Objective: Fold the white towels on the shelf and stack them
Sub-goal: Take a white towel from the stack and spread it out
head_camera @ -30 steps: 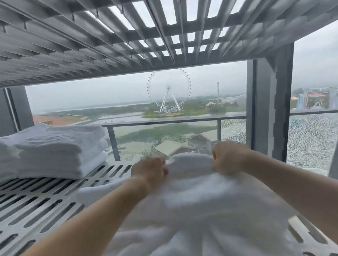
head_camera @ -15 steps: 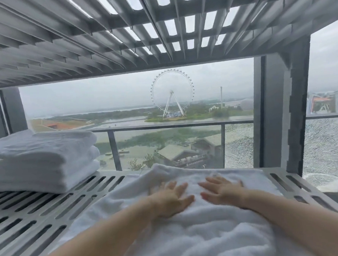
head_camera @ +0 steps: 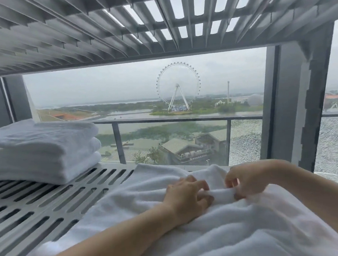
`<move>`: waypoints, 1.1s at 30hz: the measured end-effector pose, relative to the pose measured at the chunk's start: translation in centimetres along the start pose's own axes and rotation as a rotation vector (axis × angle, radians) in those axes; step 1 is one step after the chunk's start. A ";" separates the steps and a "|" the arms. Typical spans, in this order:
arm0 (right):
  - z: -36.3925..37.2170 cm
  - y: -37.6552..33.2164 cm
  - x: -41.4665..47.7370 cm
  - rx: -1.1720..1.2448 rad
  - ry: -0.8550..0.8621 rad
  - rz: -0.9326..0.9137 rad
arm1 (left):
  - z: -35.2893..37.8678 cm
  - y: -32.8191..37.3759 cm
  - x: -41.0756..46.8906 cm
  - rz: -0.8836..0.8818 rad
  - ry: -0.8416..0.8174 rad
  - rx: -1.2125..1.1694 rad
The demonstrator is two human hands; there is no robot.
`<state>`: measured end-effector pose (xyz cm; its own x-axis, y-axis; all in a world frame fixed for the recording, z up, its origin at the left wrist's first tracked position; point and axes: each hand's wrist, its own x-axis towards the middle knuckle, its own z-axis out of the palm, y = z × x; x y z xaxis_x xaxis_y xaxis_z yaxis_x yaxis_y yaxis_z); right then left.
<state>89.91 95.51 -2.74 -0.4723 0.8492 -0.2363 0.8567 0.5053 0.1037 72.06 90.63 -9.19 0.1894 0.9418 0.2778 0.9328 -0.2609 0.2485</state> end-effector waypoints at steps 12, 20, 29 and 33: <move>6.3 -2.3 5.6 0.245 0.170 0.043 | -0.8 -5.0 3.0 -0.139 -0.275 0.126; 2.8 0.9 8.3 0.383 0.226 -0.098 | -0.9 -9.5 5.1 -0.426 -0.320 0.226; 5.0 0.7 8.4 0.177 0.116 -0.101 | -0.7 -8.6 5.2 -0.216 -0.279 0.111; 3.7 0.5 8.4 0.117 0.042 -0.092 | 0.5 -6.7 4.7 -0.063 -0.313 0.140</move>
<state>87.16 102.33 -8.27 -0.5560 0.8070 -0.1988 0.8266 0.5620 -0.0306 66.88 96.88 -9.96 0.1947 0.9801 -0.0378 0.9746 -0.1889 0.1206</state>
